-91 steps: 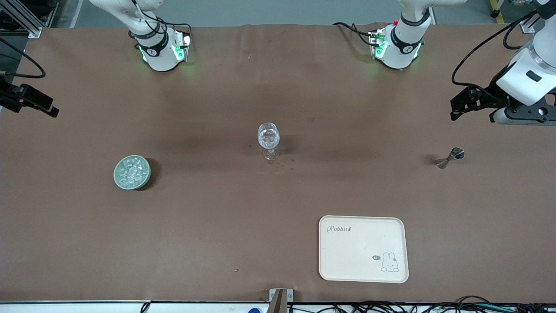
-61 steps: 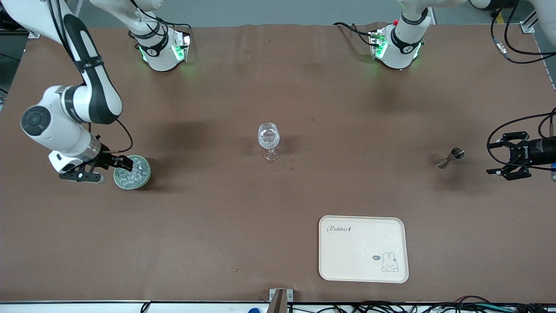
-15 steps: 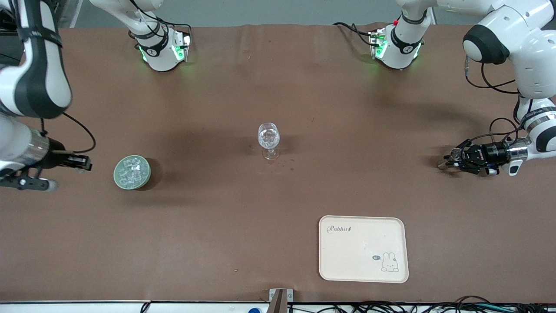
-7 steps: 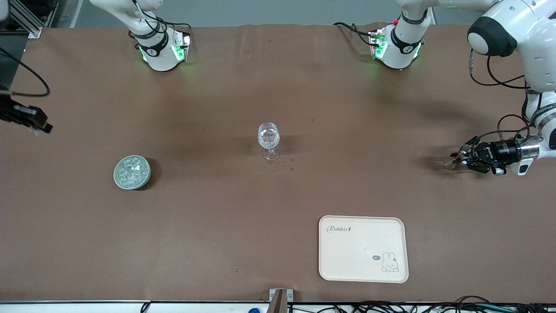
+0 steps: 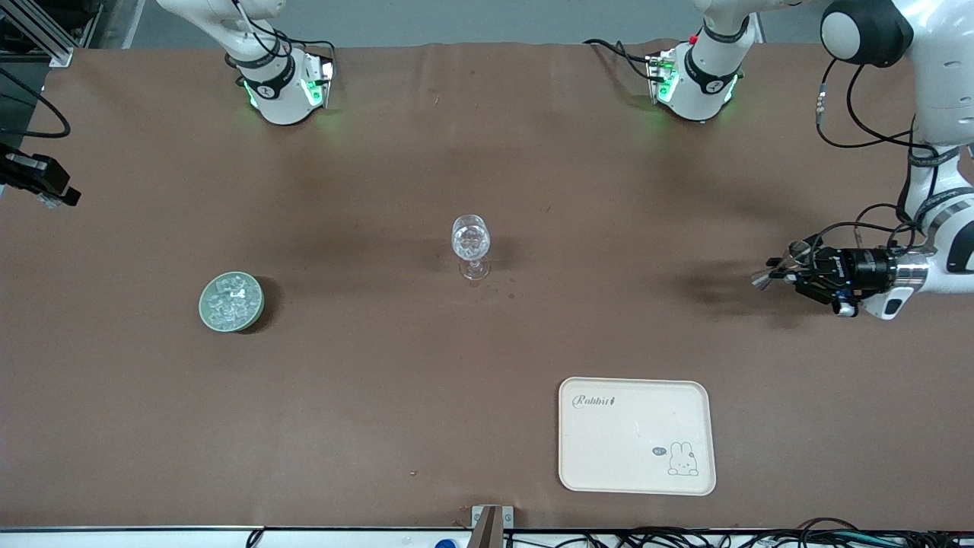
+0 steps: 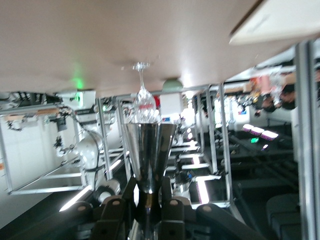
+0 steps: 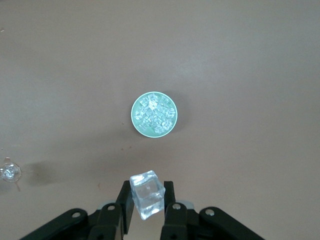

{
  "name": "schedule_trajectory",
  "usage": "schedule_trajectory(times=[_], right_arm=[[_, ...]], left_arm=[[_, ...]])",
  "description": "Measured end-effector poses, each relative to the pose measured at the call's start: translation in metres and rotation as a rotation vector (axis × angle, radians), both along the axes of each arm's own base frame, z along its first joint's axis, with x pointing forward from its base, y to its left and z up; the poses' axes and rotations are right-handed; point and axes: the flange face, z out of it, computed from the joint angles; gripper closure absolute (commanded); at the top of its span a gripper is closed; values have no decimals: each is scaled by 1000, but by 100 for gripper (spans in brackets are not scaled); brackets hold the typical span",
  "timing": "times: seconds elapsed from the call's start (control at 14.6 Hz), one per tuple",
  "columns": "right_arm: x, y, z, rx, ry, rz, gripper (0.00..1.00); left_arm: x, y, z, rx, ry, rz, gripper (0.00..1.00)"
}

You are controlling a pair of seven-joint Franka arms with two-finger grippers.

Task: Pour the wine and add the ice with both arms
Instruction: 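Carry the metal jigger with the left gripper to above the wine glass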

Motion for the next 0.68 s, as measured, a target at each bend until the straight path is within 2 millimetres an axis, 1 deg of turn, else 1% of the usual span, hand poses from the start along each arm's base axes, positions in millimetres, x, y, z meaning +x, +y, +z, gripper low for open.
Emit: schedule_trajectory(times=[0.14, 0.27, 0.34, 0.41, 0.48, 0.55, 0.68], right_arm=[[1, 2, -1, 0, 2, 3, 99], [1, 3, -1, 0, 2, 6, 99], [1, 4, -1, 0, 2, 8, 99], [1, 5, -1, 0, 3, 9, 99], [0, 5, -1, 1, 6, 9, 99], [0, 5, -2, 1, 10, 10, 98], [0, 5, -2, 1, 13, 10, 98]], left_arm=[[0, -28, 17, -29, -8, -28, 99], [1, -57, 47, -11, 19, -37, 99], [4, -79, 64, 16, 34, -35, 99], [4, -106, 80, 48, 40, -33, 99], [1, -136, 91, 80, 40, -34, 99], [-3, -167, 98, 110, 40, -42, 99], [-11, -218, 99, 167, 58, -55, 99]])
